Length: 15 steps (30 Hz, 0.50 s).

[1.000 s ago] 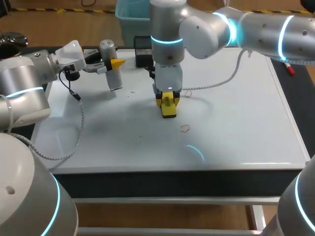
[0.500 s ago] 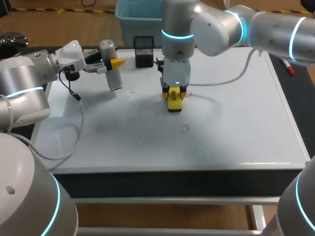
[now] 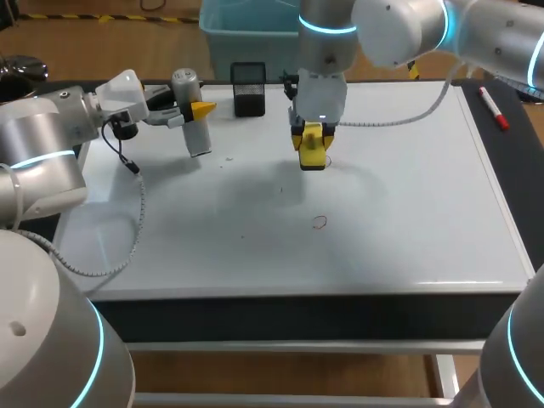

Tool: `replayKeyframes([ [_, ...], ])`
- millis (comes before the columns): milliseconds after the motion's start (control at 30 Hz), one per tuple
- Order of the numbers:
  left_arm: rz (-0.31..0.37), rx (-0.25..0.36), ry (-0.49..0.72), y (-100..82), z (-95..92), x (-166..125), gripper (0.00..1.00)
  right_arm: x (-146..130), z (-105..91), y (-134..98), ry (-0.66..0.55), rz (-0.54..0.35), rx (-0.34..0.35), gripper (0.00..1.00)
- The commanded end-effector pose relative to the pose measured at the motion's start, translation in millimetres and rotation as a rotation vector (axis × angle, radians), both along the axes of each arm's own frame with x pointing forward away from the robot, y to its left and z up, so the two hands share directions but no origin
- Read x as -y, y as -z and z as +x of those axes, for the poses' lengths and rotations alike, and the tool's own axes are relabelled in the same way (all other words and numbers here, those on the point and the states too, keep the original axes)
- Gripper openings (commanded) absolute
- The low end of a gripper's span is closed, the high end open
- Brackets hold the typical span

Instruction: Pick up the inspection probe, press it on each red-marked spot on the whiteboard one by one, put down the probe, pick up the eraser, and wipe off all the red marks.

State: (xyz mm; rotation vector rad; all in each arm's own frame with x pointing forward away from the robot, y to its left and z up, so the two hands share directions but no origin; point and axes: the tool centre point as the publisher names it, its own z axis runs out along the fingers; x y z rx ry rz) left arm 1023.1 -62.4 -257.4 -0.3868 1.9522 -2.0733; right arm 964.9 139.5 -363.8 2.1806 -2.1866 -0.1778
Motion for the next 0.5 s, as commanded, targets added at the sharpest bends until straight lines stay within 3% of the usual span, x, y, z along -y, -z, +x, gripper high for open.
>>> replayKeyframes([
  [33, 0.001, 0.001, -0.003, -1.4, -0.8, 0, 0.00, 17, 13.5, -5, 0.037, 0.010, 0.005, 0.00],
  [233, 0.001, 0.001, -0.003, -1.4, -0.8, 0, 0.00, 64, 52.7, -16, 0.175, 0.032, 0.033, 0.00],
  [500, 0.001, 0.001, -0.003, -1.4, -0.8, 0, 0.00, 141, 99.0, -20, 0.355, -0.013, 0.074, 0.00],
])
